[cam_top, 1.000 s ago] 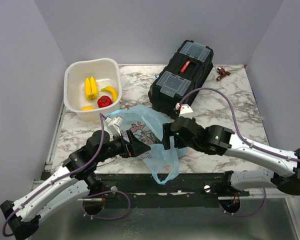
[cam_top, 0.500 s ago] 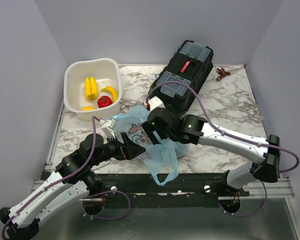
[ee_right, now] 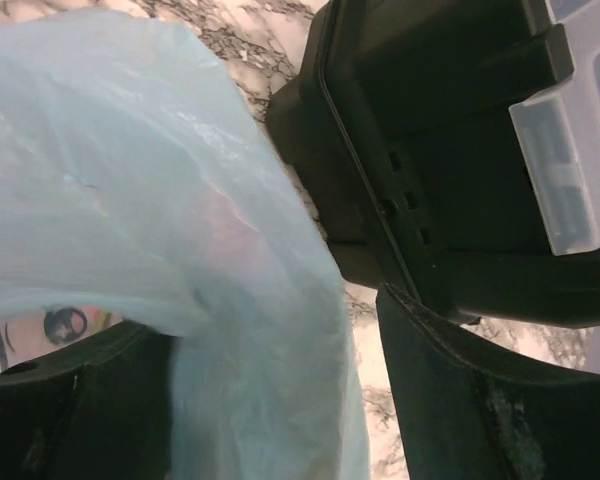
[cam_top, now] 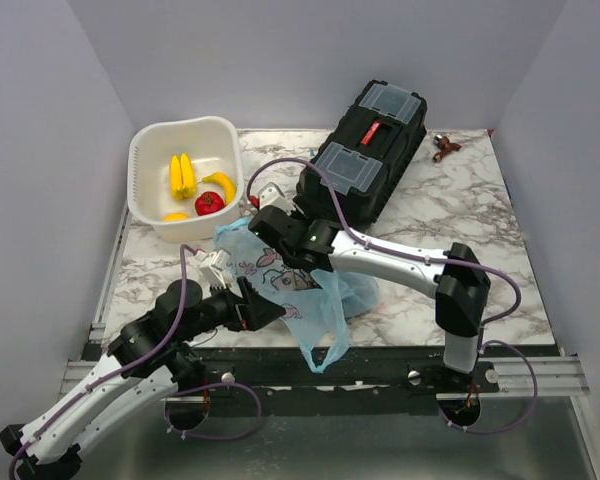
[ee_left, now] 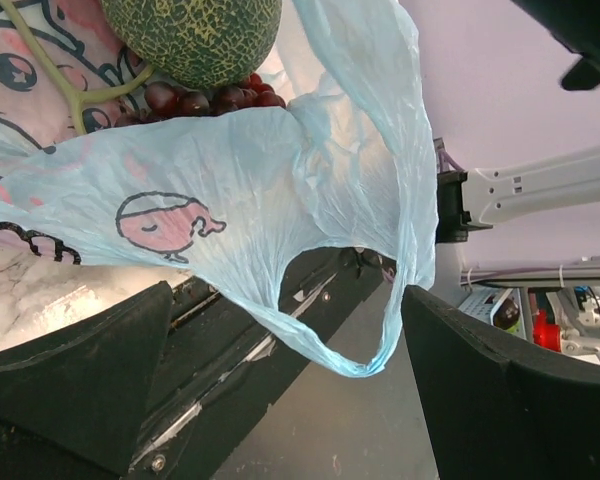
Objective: Take the fake fruits out of the plastic bag
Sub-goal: Take out the fake fruit from the plastic bag.
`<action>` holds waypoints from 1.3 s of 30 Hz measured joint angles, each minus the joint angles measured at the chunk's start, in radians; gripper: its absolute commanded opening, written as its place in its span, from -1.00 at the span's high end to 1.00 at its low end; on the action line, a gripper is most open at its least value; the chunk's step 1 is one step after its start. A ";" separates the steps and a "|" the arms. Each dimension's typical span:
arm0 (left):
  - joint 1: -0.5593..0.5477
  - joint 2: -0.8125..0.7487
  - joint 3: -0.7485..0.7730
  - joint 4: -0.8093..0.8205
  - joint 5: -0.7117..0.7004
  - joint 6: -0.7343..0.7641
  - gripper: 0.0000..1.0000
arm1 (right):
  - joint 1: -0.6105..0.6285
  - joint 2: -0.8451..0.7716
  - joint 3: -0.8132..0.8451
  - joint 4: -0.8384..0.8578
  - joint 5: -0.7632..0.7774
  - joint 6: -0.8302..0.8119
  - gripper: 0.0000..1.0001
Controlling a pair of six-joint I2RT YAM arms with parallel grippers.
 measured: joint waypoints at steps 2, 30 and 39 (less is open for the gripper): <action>0.000 -0.019 -0.007 -0.011 0.000 -0.005 -0.91 | -0.004 0.029 0.010 0.010 0.024 -0.024 0.37; 0.005 -0.003 -0.108 -0.016 -0.116 -0.076 -0.60 | 0.016 -0.236 -0.277 0.256 -0.709 0.430 0.99; 0.005 0.037 -0.104 -0.045 -0.317 -0.195 -0.36 | 0.016 -0.236 -0.298 0.317 -0.768 0.488 0.98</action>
